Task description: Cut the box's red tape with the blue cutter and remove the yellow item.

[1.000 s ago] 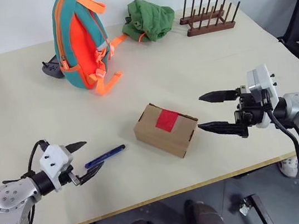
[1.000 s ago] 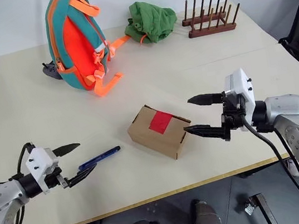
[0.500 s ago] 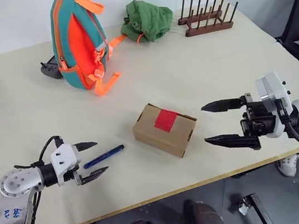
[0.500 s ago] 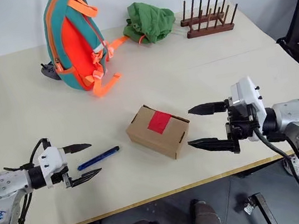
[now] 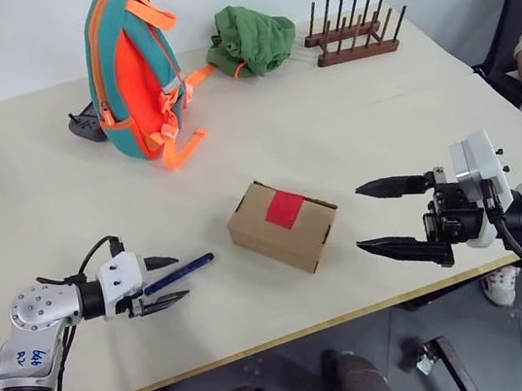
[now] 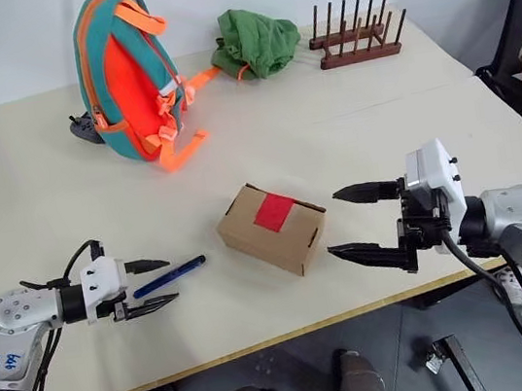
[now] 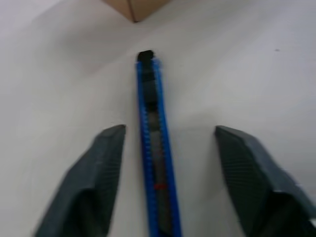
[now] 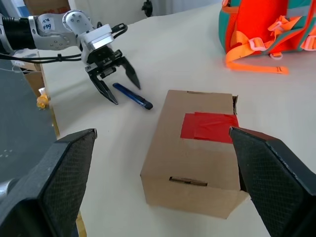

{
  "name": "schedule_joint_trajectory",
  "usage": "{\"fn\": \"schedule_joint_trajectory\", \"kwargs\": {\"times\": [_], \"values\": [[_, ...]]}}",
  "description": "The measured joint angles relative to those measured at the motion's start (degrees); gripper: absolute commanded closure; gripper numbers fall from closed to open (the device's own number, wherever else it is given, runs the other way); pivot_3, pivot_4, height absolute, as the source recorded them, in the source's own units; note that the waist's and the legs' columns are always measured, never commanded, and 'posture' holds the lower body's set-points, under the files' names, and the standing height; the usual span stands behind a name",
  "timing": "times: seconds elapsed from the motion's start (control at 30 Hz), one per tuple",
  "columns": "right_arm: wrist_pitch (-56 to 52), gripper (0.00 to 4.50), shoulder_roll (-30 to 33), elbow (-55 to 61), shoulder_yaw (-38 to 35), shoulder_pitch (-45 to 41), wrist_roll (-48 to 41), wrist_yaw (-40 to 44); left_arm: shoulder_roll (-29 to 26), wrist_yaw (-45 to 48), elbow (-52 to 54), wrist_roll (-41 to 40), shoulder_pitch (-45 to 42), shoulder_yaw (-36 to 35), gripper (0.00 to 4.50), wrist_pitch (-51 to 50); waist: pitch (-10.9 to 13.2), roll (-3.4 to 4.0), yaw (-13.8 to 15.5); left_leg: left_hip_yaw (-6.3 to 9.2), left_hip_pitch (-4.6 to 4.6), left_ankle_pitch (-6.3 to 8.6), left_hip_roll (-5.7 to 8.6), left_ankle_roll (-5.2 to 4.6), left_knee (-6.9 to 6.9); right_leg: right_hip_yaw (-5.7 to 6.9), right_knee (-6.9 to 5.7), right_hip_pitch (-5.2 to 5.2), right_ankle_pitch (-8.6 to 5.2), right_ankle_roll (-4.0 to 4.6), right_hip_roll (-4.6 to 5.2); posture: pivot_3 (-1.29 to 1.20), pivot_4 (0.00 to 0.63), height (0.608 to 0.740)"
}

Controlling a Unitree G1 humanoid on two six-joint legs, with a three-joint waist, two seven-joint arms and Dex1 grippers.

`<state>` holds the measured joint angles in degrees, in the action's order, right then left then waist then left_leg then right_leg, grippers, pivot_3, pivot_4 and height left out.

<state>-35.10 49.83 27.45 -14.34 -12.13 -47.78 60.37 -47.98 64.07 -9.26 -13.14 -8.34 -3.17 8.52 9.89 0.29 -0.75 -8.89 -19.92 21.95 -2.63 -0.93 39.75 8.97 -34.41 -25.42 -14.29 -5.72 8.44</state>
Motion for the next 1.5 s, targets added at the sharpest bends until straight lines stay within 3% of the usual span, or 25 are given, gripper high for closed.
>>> {"fn": "schedule_joint_trajectory", "kwargs": {"times": [0.13,0.2,0.8,0.97,1.07,1.27,1.43,1.5], "values": [[0.0,0.0,0.1,0.0,0.0,0.0,0.0,0.0,0.0,0.6,0.0,-0.2,0.7,0.4,3.67,0.0,0.0,0.02,0.0,-0.02,0.2,0.0,-0.05,0.0,0.1,-0.09,-0.23,0.09,-0.03,0.08,0.04,0.0,0.15,0.74],[0.0,0.0,0.2,0.0,0.0,-0.3,0.0,0.1,0.0,0.4,0.0,-0.2,0.9,0.5,4.07,-0.4,0.0,0.02,0.0,-0.03,0.41,0.0,-0.13,0.01,0.12,-0.16,-0.21,0.21,-0.06,0.14,0.09,0.0,0.15,0.74],[-0.5,0.0,0.3,-0.6,0.5,-3.1,0.5,0.2,0.0,-3.8,5.3,-0.2,5.4,-0.7,4.07,-2.6,-0.2,0.39,-0.7,-0.09,0.65,0.09,-0.29,0.0,0.09,-0.24,-0.25,0.32,-0.11,0.22,0.14,0.0,0.15,0.74],[-4.2,0.0,3.6,2.6,6.0,-6.6,2.0,-1.1,0.1,-5.3,12.7,0.2,8.8,-0.5,4.07,-4.4,-0.2,0.39,-0.8,-0.25,0.53,0.29,-0.28,-0.11,0.1,-0.21,-0.26,0.23,-0.1,0.21,0.16,0.0,0.15,0.74],[-5.5,0.62,5.6,4.4,10.7,-8.9,4.9,-1.5,0.3,-5.3,16.4,0.2,10.7,0.1,4.07,-5.4,-0.2,0.34,-0.7,-0.3,0.41,0.41,-0.29,-0.13,0.13,-0.09,-0.19,0.14,-0.1,0.2,0.16,0.0,0.15,0.74],[-6.6,2.7,1.9,7.0,21.5,-16.4,9.0,-2.4,0.3,-5.8,21.4,0.3,13.2,0.9,4.07,-7.3,-0.2,0.34,-0.8,-0.46,0.27,0.54,-0.15,-0.14,0.2,0.13,-0.15,0.02,-0.1,0.2,0.14,0.0,0.15,0.74],[-0.6,4.46,-2.3,3.2,35.0,-20.2,21.9,-2.0,0.5,-6.7,23.1,1.0,13.5,1.8,4.07,-8.0,-0.2,0.34,-0.7,-0.57,0.22,0.55,-0.13,-0.14,0.22,0.16,-0.06,0.0,-0.1,0.2,0.12,0.0,0.15,0.74],[2.2,4.46,-2.8,1.2,37.7,-20.2,25.3,-0.7,0.5,-6.9,23.5,1.2,13.6,1.9,4.07,-8.2,-0.2,0.34,-0.7,-0.61,0.21,0.56,-0.1,-0.17,0.23,0.16,-0.02,-0.01,-0.1,0.2,0.13,0.0,0.15,0.74]]}}
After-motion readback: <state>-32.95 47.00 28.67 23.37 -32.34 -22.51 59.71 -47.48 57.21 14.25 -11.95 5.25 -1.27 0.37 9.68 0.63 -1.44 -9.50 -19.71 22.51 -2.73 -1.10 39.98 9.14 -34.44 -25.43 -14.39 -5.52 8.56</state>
